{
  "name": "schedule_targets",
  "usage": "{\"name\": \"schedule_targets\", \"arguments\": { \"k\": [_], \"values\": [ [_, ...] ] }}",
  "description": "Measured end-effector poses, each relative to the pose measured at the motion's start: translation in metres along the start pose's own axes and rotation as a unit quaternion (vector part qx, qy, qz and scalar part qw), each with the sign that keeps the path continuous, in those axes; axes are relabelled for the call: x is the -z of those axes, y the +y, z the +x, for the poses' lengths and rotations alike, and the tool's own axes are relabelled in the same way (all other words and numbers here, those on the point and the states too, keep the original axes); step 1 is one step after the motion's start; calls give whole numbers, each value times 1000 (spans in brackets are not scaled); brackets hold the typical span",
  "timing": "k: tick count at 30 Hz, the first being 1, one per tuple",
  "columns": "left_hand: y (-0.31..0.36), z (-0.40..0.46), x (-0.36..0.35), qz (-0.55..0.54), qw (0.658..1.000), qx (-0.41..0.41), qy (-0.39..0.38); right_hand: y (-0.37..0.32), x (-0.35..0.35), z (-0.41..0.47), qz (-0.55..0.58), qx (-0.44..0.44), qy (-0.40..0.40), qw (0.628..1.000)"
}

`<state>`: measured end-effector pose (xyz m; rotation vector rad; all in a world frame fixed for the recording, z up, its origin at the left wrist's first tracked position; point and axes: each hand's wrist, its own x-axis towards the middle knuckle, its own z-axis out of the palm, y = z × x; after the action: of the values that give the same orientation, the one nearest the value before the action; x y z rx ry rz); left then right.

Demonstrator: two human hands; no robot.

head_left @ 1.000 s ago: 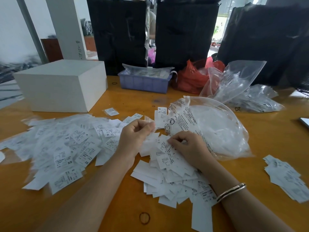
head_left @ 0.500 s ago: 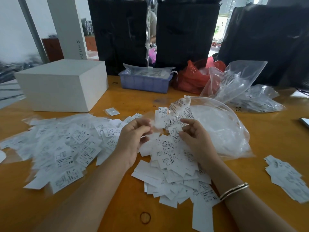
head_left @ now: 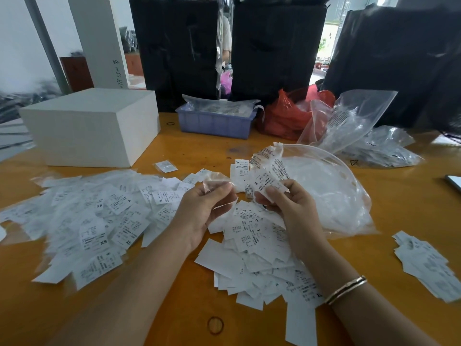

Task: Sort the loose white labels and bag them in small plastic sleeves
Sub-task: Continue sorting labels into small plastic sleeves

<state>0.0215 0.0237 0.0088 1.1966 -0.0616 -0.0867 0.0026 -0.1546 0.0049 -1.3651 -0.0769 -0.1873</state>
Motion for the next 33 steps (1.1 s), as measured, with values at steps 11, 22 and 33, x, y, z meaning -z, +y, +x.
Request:
{"name": "schedule_targets", "arguments": {
  "k": [11, 22, 33],
  "values": [
    [1, -2, -2, 44, 998, -45, -19, 2, -2, -2, -51, -15, -21, 998],
    [-6, 1, -3, 176, 982, -73, -16, -3, -4, -5, -23, -28, -63, 997],
    [-8, 1, -5, 232, 971, -58, -2, -3, -7, -7, -151, 30, -39, 987]
  ]
}}
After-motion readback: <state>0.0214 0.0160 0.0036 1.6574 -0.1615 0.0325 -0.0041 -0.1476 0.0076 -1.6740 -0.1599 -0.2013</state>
